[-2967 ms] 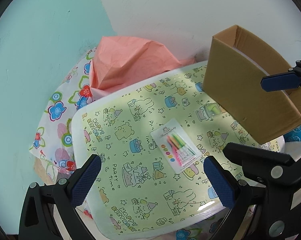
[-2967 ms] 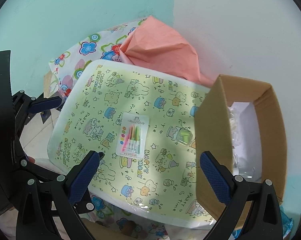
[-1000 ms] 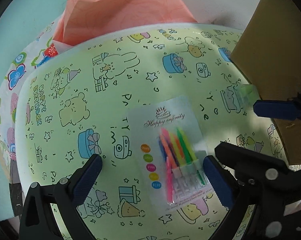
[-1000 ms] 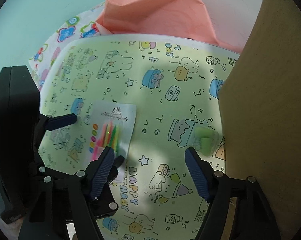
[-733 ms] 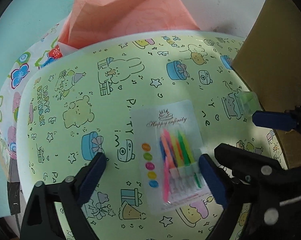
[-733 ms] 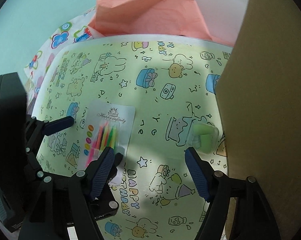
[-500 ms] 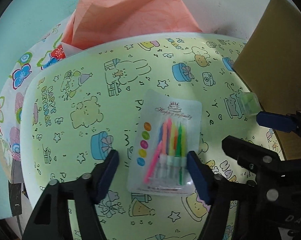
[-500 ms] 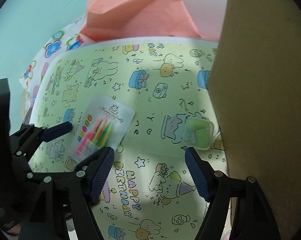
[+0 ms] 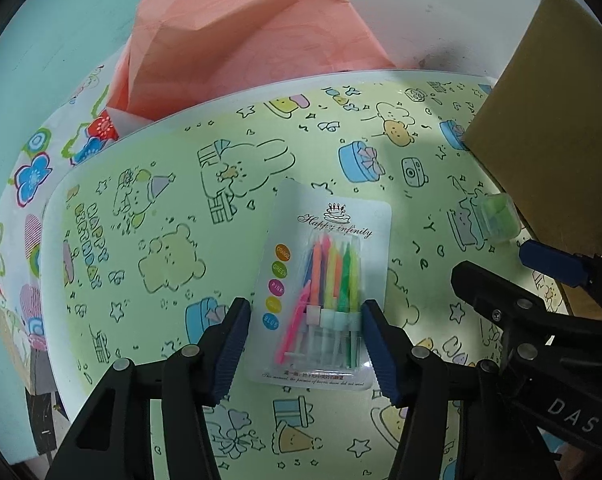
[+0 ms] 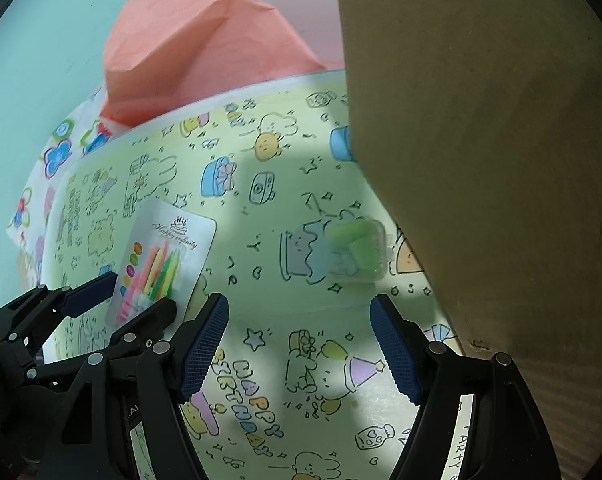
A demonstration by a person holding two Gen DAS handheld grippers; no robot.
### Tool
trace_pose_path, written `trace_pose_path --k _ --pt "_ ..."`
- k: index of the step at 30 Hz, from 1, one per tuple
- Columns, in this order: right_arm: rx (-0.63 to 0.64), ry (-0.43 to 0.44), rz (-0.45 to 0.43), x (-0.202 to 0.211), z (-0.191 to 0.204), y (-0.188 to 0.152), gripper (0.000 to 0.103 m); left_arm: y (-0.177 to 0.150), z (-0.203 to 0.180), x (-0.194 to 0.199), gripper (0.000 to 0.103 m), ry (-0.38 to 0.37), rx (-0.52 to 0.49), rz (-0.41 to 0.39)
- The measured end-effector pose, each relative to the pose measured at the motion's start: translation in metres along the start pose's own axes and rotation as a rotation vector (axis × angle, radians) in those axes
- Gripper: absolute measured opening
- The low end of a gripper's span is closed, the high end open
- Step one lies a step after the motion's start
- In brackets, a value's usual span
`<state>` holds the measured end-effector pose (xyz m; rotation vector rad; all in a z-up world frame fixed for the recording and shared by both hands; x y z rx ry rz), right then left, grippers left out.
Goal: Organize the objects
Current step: 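Grasp the birthday candle card with the left gripper while the right gripper grasps the clear green earplug box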
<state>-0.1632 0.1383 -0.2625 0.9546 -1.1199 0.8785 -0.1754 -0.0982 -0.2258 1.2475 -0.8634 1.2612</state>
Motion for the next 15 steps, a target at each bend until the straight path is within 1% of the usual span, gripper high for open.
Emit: trace_pose_path --k 2,6,8,12,13,15 --pt "-0.010 -0.009 -0.012 0.000 0.000 0.002 0.077 0.002 -0.002 0.000 0.058 0.010 -0.018 0.003" --pt "-0.027 -0.022 -0.025 -0.004 -0.001 0.006 0.077 0.008 -0.007 0.002 0.058 0.059 -0.083 -0.002" --pt "-0.034 -0.031 -0.035 -0.006 -0.002 0.009 0.077 0.010 -0.009 0.001 0.058 0.067 -0.098 -0.004" --pt "-0.035 -0.071 -0.055 -0.011 -0.004 0.018 0.071 0.015 -0.011 0.001 0.059 0.069 -0.118 -0.005" --pt "-0.030 -0.077 -0.059 -0.012 -0.005 0.020 0.066 0.017 -0.010 0.001 0.059 0.066 -0.117 -0.006" --pt "-0.023 -0.081 -0.065 -0.013 -0.006 0.023 0.065 0.020 -0.011 -0.001 0.059 0.059 -0.114 -0.007"
Point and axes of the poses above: each gripper's, at about its wrist camera, not at the fingertips, and x roughly against the way its jaws point, z to its left, y to its top, the point moved 10 cm from there along -x, roughly the way its jaws point, and after that the axes turned 7 degrees about z, right-handed, at the moved point
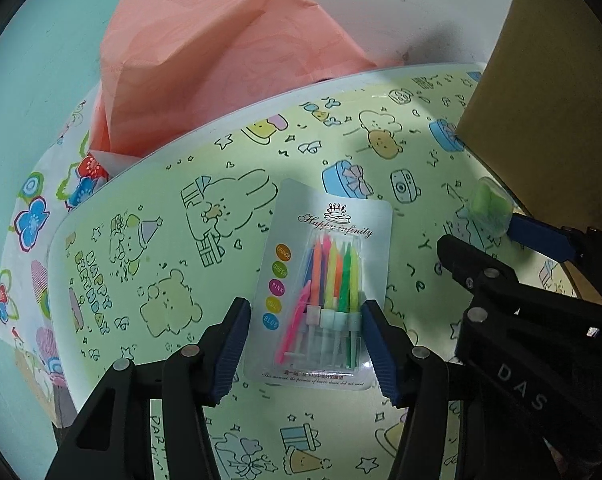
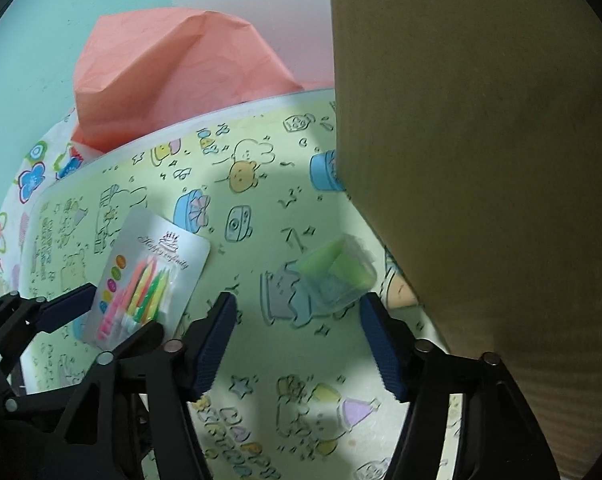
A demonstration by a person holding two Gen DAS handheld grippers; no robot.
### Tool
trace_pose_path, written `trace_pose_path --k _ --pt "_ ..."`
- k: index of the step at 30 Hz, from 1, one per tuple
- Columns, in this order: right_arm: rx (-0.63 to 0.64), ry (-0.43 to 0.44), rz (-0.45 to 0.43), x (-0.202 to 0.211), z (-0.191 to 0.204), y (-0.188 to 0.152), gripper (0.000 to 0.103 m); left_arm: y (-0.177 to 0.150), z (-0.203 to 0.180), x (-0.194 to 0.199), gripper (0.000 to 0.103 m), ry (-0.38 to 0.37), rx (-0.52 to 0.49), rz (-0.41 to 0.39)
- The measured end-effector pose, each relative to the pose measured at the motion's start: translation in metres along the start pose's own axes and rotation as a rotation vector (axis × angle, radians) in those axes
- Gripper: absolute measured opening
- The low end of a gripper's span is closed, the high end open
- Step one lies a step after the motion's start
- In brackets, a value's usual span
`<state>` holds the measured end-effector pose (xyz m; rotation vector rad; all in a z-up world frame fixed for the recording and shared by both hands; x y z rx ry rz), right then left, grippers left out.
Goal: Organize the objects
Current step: 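Grasp the birthday candle card with the left gripper while the right gripper grasps the clear green earplug box, then lift the candle card and earplug box and carry them over the cardboard box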
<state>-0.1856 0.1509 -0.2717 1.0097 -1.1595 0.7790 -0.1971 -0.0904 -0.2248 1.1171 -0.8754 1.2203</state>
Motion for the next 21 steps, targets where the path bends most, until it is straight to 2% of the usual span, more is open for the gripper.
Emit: trace_pose_path --k 2,7,8,10,11,15,21 --pt "0.016 -0.026 -0.010 -0.001 -0.003 0.005 0.054 0.003 0.000 0.000 0.059 -0.011 0.006 -0.001" --pt "0.058 -0.041 -0.033 -0.002 -0.004 0.012 0.041 0.006 -0.001 -0.001 0.059 -0.018 0.005 -0.004" --pt "0.057 -0.032 -0.033 -0.002 -0.004 0.011 0.036 0.007 -0.001 -0.002 0.059 -0.019 0.006 -0.005" --pt "0.060 -0.003 -0.027 -0.003 -0.002 0.011 0.035 0.006 -0.001 -0.002 0.059 -0.019 0.007 -0.005" --pt "0.114 0.026 -0.019 -0.003 0.002 0.011 0.035 0.005 -0.001 -0.002 0.059 -0.017 0.006 -0.004" --pt "0.111 0.066 -0.004 -0.003 0.000 0.007 0.034 0.002 -0.001 -0.001 0.059 -0.007 0.004 -0.002" --pt "0.143 0.076 0.013 0.003 0.001 -0.007 0.034 -0.010 -0.004 0.003 0.058 0.005 0.004 -0.001"
Point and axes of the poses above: each gripper's, at about its wrist camera, not at the fingertips, and x roughly against the way its jaws point, z to its left, y to its top, the point moved 10 cm from there along -x, roughly the way its jaws point, and after that the axes turned 7 degrees about z, right-handed, at the moved point
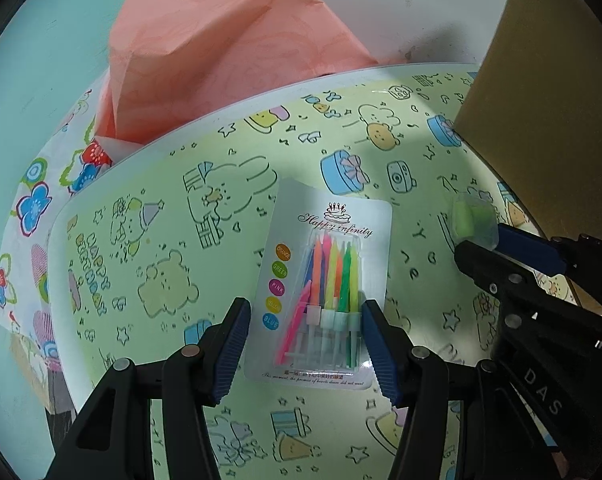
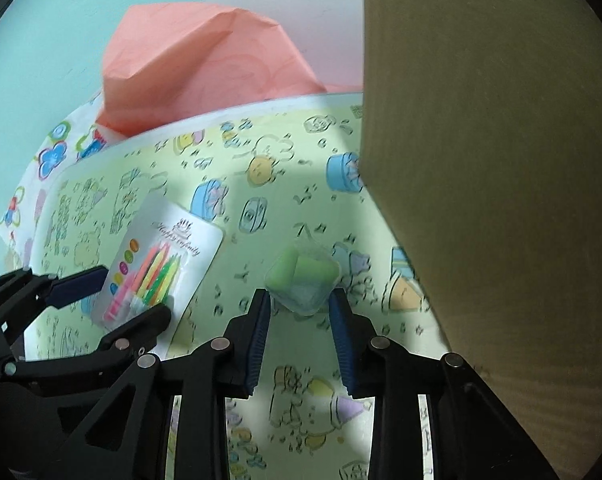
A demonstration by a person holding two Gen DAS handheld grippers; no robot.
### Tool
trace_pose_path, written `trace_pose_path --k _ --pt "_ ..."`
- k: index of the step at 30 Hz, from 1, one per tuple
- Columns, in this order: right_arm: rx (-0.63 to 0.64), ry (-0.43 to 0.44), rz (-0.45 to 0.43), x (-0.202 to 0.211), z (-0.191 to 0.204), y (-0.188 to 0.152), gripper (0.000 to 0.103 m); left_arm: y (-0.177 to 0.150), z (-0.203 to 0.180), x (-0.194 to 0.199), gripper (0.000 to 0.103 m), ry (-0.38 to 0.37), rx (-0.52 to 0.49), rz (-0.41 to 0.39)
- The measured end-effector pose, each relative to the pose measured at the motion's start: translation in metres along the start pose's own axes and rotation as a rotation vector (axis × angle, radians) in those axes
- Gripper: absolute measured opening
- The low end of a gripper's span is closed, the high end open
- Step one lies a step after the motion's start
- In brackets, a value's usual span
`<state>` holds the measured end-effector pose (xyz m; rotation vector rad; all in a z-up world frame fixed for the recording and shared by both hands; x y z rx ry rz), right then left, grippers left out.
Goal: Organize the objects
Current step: 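Lift the candle card and earplug box and carry them over the cardboard box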
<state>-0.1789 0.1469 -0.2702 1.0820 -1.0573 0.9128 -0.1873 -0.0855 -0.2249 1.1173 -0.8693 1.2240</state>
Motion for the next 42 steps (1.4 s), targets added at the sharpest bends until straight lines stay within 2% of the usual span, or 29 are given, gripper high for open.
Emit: trace_pose_path --k 19,33,42 --pt "0.052 0.034 0.002 0.035 0.007 -0.027 0.034 -0.035 -0.012 0.036 0.057 0.032 0.017 -0.042" --pt "0.053 0.045 -0.071 0.093 0.003 -0.044 0.034 -0.051 -0.021 0.091 0.057 0.080 -0.016 -0.130" --pt "0.060 0.042 -0.095 0.122 -0.002 -0.057 0.034 -0.064 -0.034 0.118 0.057 0.075 -0.030 -0.168"
Point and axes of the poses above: each gripper's, at about its wrist camera, not at the fingertips, and x roughly against the way its jaws point, z to its left, y to its top, the point moved 10 cm from there along -x, roughly the way its jaws point, and after that the axes turned 7 degrees about z, right-handed, at the moved point
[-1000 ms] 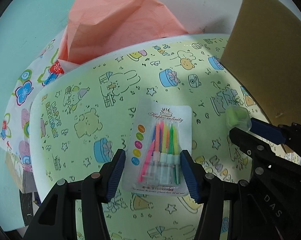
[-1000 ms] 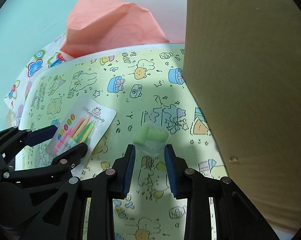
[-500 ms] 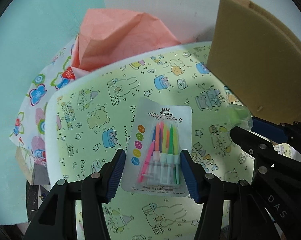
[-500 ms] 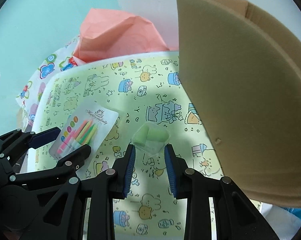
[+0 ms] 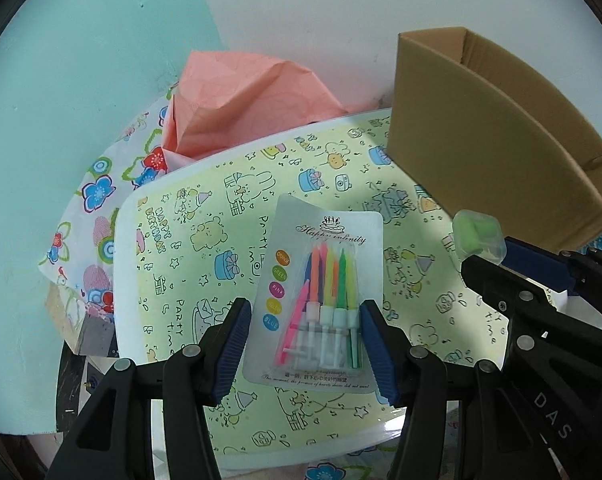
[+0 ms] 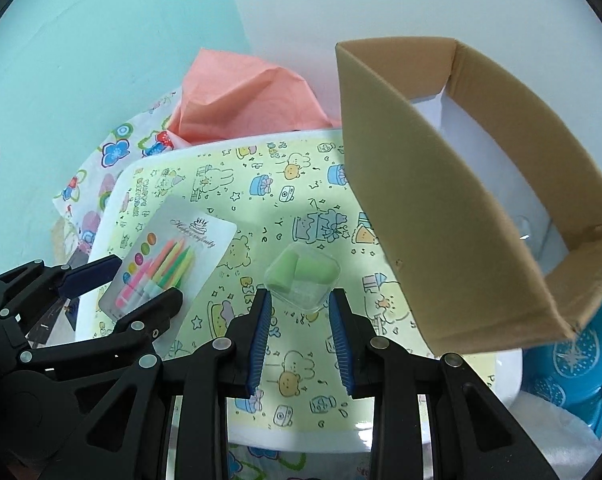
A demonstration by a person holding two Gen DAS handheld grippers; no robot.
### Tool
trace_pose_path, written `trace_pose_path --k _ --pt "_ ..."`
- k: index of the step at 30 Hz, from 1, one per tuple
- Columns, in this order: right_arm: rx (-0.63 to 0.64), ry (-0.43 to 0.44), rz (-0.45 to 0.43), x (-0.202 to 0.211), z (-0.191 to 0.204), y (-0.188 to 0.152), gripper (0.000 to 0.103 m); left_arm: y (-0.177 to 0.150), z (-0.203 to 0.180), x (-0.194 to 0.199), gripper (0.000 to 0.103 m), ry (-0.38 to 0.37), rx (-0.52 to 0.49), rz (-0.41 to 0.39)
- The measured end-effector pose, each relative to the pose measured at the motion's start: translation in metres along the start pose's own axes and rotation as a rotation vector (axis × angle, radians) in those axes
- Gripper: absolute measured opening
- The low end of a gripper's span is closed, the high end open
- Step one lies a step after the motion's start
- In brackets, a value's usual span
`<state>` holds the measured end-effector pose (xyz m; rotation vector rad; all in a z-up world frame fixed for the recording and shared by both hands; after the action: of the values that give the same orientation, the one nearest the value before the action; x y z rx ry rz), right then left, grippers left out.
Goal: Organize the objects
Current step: 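Lift the candle card and earplug box and carry them over the cardboard box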
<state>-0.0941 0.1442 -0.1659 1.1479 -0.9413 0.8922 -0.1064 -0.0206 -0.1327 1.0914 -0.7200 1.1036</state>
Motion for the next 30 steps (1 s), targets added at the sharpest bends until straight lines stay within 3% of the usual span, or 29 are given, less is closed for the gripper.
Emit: trace_pose_path --k 16,30 --pt "0.009 -0.004 -0.044 0.046 -0.004 0.000 0.034 0.015 -0.010 0.050 0.056 0.021 -0.064 -0.095" --pt "-0.016 0.000 -0.095 0.083 -0.023 0.032 0.034 0.053 -0.028 0.086 0.056 0.030 -0.126 -0.170"
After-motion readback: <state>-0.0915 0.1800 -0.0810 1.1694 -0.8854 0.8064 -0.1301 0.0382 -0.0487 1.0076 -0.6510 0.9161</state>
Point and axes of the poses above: each gripper's, at about its wrist camera, not at the fingertips, and x roughly against the way its jaws point, z to its left, y to its top, the point moved 10 cm from there along -x, roughly the way its jaws point, and after that the axes turned 7 degrees about z, right-handed, at the moved point
